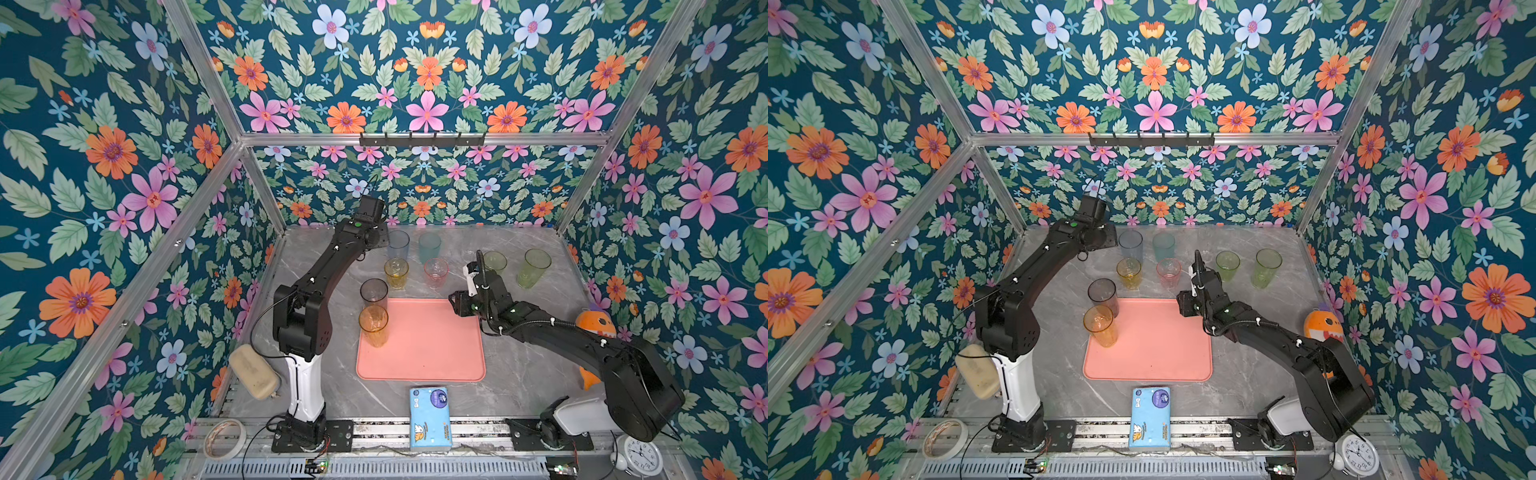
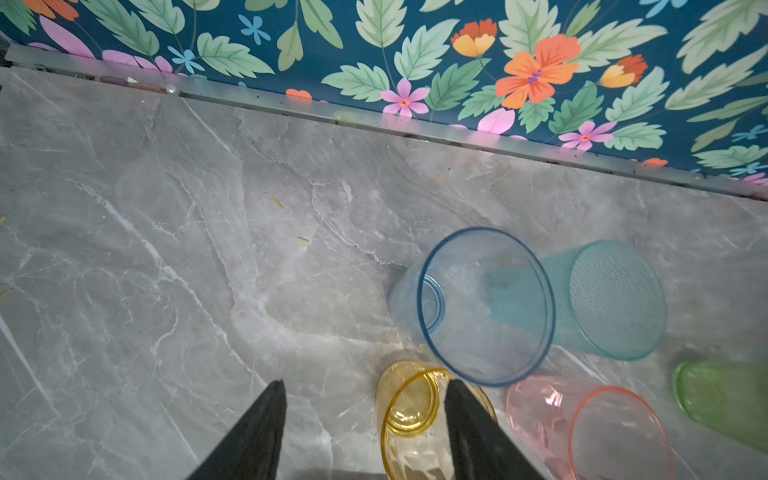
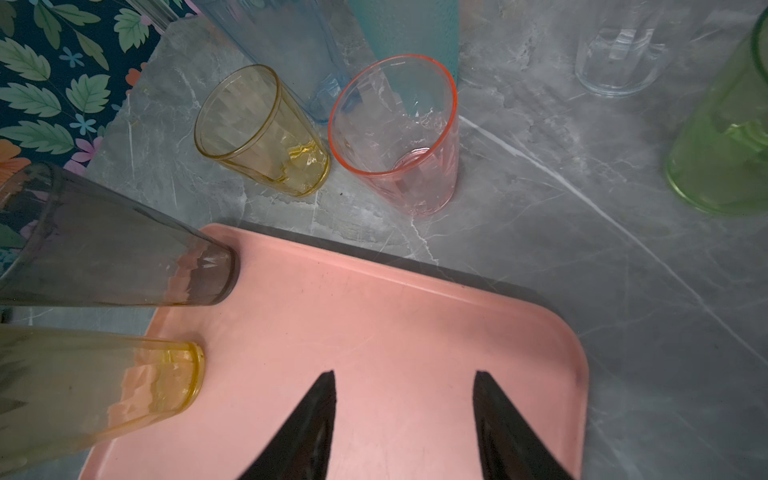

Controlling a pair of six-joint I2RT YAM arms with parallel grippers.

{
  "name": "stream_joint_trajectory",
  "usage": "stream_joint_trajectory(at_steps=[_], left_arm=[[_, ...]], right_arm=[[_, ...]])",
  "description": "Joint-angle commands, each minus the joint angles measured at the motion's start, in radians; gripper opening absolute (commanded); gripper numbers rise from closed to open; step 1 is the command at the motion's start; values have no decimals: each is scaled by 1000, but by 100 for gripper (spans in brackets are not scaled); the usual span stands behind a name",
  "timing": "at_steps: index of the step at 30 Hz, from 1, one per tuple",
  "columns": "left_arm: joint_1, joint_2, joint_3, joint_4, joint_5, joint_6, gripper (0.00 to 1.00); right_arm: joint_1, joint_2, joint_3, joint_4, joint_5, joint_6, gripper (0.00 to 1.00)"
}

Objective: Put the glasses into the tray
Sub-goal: 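Open the left gripper and raise it toward the clear blue-rimmed cup, then lower the left gripper over the clear blue-rimmed cup and close on it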

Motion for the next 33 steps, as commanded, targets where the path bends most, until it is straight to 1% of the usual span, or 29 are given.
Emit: stream_joint_trajectory(at_steps=[1,12,20,23,26,33], left_arm=[[1,35,36,32,-6,23,63],[-2,150,129,27,62,10,59],[-5,202,164,35,102,-3,52],[-7,222,175,40,113,-8,48],[-8,243,194,34,126,-4,42],[-8,251,195,26,116,-2,29]], right_arm=[[1,5,4,15,-4,14,54],[2,24,19,-4,11,14,54],[0,31,27,-12,11,14,54],[1,29,27,-12,8,15,54],[1,31,28,-12,6,17,55],[2,41,36,-21,10,18,54]])
